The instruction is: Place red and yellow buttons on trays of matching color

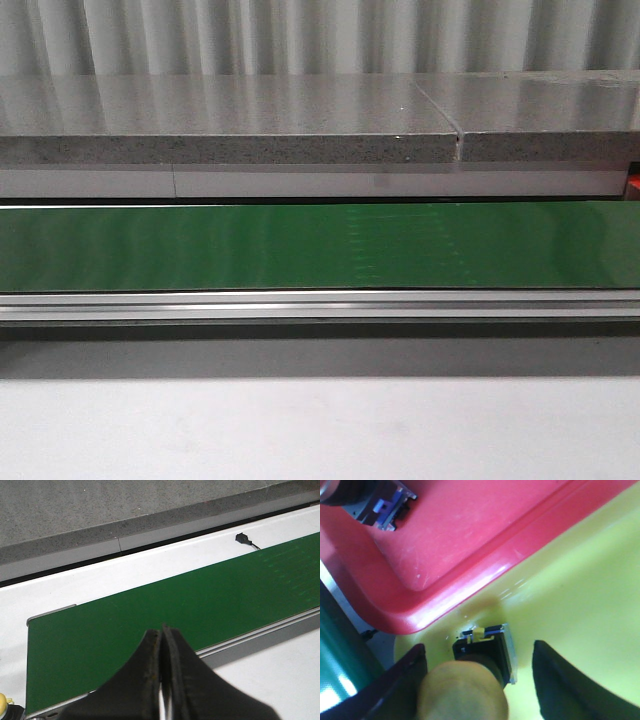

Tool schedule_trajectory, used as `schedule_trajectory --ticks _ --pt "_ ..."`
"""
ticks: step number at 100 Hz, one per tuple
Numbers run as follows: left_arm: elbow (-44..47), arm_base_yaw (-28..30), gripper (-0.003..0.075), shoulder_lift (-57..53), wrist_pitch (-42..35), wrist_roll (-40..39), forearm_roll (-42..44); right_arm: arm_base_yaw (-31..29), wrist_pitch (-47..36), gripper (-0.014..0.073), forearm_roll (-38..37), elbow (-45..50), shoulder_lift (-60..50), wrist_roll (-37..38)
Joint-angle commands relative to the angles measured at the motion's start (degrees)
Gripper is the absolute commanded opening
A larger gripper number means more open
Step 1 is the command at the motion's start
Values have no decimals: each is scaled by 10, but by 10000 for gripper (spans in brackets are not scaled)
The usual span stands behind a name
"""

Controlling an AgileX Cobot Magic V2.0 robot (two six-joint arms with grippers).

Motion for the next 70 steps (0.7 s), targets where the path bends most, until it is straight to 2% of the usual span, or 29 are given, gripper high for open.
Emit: schedule_trajectory --ticks 1,43,50,70 --pt "-14 -5 -20 2 -34 -1 -19 -4 -9 478 6 -15 -31 -5" --pt "-14 -5 -20 2 -34 -1 -19 10 -17 463 2 -15 -161 -43" --pt "-14 -5 -20 2 -34 -1 -19 29 -11 378 2 -15 -187 -55" --pt "-14 -5 -20 2 -34 -1 -19 113 4 -7 -30 -15 -257 -65"
